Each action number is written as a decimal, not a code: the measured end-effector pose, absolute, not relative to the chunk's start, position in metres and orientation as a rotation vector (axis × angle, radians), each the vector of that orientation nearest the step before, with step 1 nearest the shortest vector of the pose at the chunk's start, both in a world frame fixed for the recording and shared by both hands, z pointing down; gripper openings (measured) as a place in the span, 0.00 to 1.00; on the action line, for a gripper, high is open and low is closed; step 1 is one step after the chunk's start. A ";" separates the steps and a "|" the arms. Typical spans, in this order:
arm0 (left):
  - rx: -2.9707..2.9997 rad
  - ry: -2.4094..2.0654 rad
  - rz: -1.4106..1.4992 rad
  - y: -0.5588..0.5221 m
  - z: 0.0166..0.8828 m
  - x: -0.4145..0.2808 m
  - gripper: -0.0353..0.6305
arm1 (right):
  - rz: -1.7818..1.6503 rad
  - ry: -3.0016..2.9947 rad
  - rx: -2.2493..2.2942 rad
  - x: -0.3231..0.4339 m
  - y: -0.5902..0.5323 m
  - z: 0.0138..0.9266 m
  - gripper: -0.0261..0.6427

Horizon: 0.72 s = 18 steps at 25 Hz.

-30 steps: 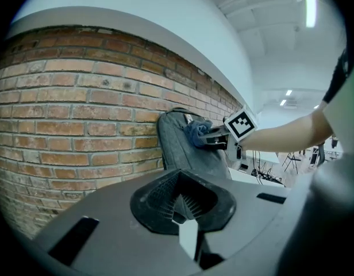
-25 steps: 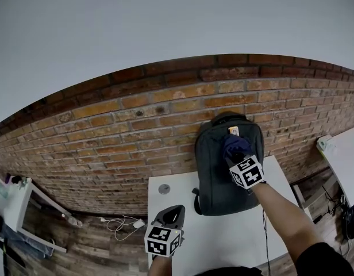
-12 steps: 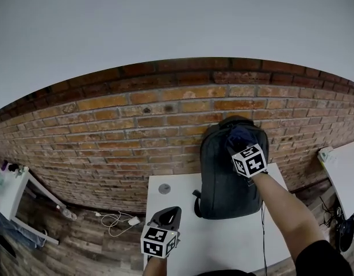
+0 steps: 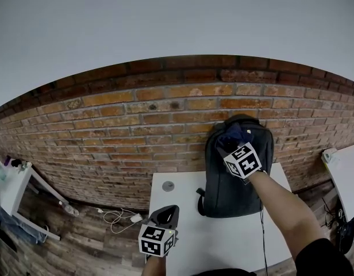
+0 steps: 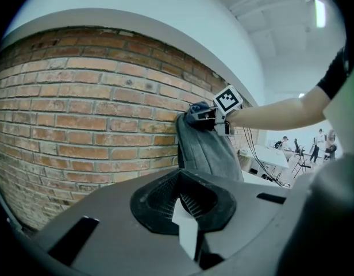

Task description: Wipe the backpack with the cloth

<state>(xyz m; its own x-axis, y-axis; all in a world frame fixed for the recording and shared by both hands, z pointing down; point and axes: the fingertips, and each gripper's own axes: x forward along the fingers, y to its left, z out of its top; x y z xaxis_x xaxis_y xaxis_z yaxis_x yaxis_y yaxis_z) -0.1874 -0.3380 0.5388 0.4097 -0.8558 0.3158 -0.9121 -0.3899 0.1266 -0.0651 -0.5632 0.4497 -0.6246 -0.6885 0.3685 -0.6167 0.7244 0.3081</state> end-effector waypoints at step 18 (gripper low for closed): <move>2.402 -1.542 0.287 -0.338 0.536 -0.187 0.03 | -0.022 -2.447 0.731 -0.068 -0.478 0.542 0.08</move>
